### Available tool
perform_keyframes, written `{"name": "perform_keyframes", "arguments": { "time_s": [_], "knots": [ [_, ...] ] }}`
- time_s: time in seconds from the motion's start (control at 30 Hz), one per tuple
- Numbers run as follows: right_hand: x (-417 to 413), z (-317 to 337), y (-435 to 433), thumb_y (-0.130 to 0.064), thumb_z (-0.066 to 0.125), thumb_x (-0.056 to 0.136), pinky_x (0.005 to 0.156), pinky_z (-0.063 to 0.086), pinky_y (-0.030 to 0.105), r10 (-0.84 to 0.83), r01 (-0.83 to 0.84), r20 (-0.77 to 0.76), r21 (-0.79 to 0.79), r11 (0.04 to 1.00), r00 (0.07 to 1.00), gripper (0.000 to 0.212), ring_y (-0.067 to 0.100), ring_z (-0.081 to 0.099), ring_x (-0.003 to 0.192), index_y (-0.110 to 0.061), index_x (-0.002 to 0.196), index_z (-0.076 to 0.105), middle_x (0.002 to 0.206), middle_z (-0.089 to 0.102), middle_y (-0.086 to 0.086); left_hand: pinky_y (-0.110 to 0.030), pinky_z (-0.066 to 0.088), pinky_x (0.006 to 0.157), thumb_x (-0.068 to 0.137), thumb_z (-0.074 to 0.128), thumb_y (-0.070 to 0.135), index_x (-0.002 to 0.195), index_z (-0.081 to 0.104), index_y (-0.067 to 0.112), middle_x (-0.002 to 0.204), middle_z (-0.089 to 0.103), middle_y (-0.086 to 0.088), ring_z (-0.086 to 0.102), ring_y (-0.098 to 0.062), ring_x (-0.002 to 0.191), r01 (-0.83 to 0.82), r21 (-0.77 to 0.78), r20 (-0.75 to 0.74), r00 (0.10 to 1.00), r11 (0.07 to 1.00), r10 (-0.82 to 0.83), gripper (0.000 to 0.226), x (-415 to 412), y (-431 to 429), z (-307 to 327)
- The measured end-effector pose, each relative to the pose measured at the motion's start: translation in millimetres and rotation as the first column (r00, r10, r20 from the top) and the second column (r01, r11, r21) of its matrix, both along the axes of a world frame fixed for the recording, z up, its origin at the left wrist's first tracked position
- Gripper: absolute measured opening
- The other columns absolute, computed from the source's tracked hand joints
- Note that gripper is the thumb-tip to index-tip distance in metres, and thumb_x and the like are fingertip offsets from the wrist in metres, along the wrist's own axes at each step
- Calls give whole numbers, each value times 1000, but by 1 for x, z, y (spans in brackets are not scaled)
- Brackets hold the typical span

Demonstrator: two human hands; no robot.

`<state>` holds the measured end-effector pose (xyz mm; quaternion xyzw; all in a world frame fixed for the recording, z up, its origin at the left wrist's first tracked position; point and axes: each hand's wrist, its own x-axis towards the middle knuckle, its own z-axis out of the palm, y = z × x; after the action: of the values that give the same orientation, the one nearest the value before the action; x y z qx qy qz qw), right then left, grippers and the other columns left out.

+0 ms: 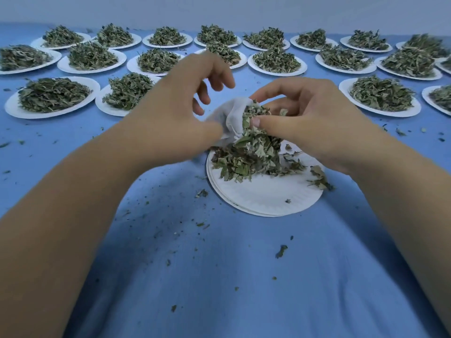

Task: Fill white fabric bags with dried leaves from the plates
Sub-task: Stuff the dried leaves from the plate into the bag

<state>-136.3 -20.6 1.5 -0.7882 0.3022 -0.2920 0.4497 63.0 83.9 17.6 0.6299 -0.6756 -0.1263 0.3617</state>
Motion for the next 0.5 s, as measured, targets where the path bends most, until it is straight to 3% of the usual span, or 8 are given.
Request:
{"name": "perform_keyframes", "arguments": {
  "time_s": [0.07, 0.13, 0.23, 0.37, 0.5],
  "knots": [
    [-1, 1, 0, -33, 83, 82, 51, 36, 22, 6, -6, 0, -17, 1000, 1000, 25, 13, 43, 57, -32, 105, 74, 74, 59, 2, -45, 57, 78, 64, 57, 39, 91, 61, 36, 89, 63, 15, 61, -20, 76, 19, 37, -161, 987, 999, -13, 28, -1, 0, 2],
    [0, 1, 0, -32, 84, 83, 54, 40, 27, 17, -16, 6, -25, 1000, 1000, 25, 14, 47, 61, -33, 106, 74, 78, 62, 10, -53, 60, 79, 73, 67, 39, 85, 66, 28, 78, 71, 8, 70, -24, 72, 21, 55, -153, 988, 998, -12, 16, -7, -1, -2],
    [0, 0, 3, -29, 82, 85, 63, 50, 34, 24, -24, -4, -25, 999, 1000, 27, 19, 58, 66, -34, 109, 72, 94, 72, 6, -47, 61, 74, 77, 73, 48, 85, 69, 28, 76, 73, 7, 73, -17, 72, -27, -4, -109, 994, 1000, 26, 23, -15, -3, -9],
    [3, -1, 6, -28, 80, 88, 62, 48, 22, -27, 26, -10, -93, 995, 1000, 21, 11, 62, 67, -30, 106, 70, 88, 74, -14, -45, 63, 72, 83, 74, 36, 86, 77, 26, 72, 75, 6, 74, -14, 69, -71, -109, -174, 983, 991, 51, 10, -13, -6, -11],
    [10, -2, 8, -19, 78, 83, 48, 37, 12, -147, 152, 45, -119, 981, 988, 8, -1, 50, 49, -23, 88, 72, 76, 72, -4, -41, 64, 69, 87, 78, 25, 85, 79, 23, 71, 75, 5, 74, -12, 64, -81, -157, -219, 975, 984, 45, 3, -12, -7, -13]
  ]
}}
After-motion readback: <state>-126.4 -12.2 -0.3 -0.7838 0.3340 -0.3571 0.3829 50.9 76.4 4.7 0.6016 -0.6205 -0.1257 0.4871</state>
